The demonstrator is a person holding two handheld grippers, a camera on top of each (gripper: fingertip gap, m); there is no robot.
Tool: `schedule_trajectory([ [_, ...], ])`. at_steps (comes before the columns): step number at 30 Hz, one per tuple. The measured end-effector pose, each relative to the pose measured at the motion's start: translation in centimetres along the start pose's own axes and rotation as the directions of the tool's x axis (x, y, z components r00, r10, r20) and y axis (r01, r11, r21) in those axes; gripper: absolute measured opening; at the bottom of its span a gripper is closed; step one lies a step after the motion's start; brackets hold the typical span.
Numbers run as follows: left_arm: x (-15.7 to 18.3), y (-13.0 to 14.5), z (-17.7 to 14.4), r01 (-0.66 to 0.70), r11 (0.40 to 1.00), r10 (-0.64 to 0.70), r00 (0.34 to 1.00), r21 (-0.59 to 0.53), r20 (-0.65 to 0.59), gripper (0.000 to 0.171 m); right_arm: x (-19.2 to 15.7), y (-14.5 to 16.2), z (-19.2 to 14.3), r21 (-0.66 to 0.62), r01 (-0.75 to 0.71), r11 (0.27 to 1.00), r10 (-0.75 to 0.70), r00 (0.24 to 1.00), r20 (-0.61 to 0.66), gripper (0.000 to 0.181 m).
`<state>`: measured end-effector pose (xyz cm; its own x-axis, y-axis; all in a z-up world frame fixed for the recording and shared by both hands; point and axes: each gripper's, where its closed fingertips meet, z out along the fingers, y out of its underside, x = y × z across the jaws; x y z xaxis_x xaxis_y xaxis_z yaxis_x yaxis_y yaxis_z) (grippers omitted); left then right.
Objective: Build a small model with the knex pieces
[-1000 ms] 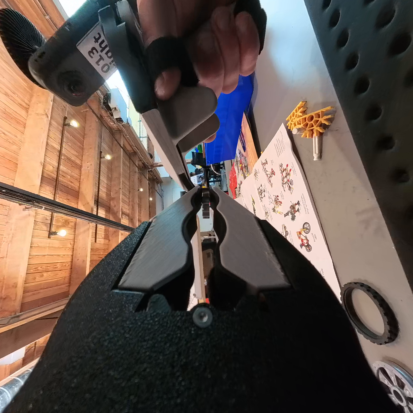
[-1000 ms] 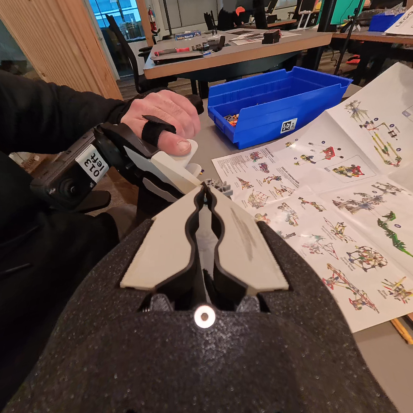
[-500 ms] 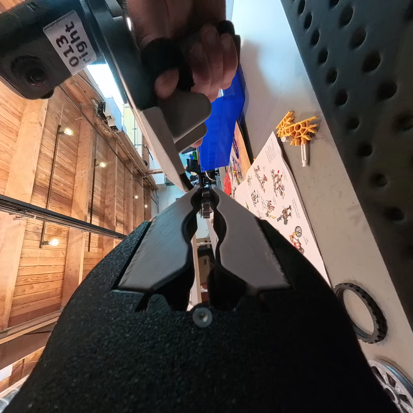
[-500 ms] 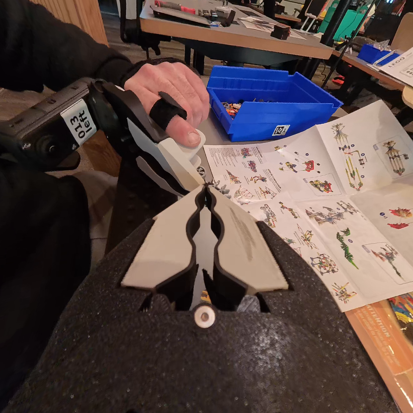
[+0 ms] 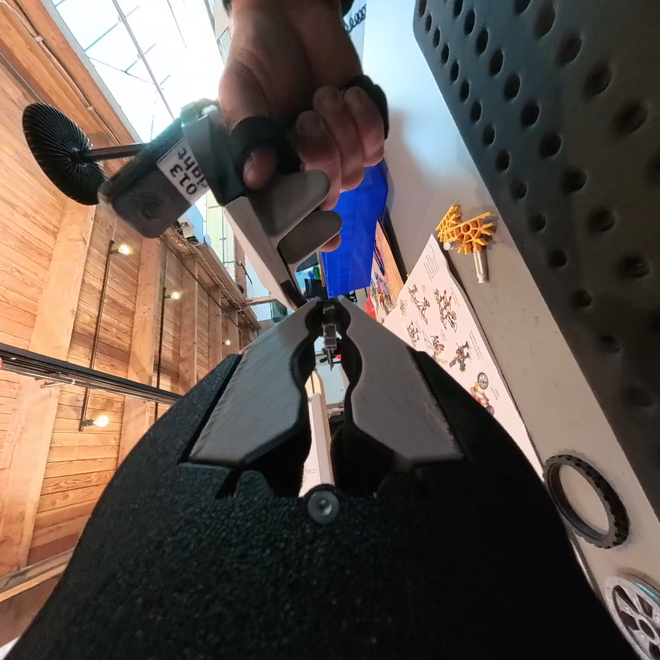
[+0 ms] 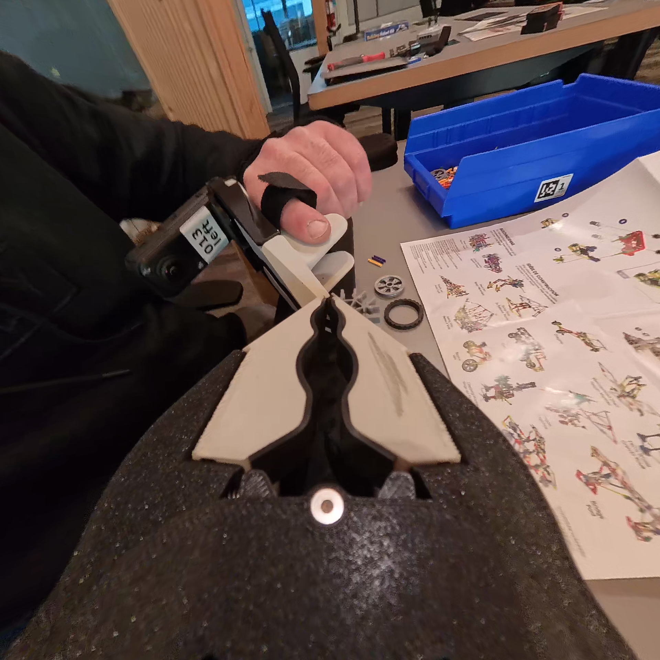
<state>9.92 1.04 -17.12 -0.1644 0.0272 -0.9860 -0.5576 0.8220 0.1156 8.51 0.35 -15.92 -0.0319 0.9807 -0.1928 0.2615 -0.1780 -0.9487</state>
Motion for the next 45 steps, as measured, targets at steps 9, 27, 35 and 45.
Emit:
schedule_trajectory([
  [9, 0.8, -1.3, -0.3, -0.001, 0.999, 0.004, 0.998, 0.052, -0.061, 0.005, -1.1, 1.2, 0.0, -0.162, 0.294, 0.942, -0.304, 0.952, -0.038, 0.000],
  [27, 0.9, -2.2, -0.6, 0.238, 0.966, -0.218, 0.960, 0.103, -0.177, 0.005, -2.0, 1.4, -0.2, -0.119, 0.257, 0.959, -0.253, 0.966, 0.047, 0.011],
  [35, 1.3, -2.2, -0.6, 0.349, 0.933, -0.319, 0.915, 0.086, -0.248, 0.005, -1.4, 1.9, 0.2, -0.225, 0.452, 0.863, -0.475, 0.878, -0.056, 0.009],
  [45, 0.9, -2.1, -0.7, 0.451, 0.889, -0.416, 0.865, 0.073, -0.281, 0.004, -1.3, 1.4, 0.3, -0.228, 0.498, 0.837, -0.528, 0.844, -0.095, 0.010],
])
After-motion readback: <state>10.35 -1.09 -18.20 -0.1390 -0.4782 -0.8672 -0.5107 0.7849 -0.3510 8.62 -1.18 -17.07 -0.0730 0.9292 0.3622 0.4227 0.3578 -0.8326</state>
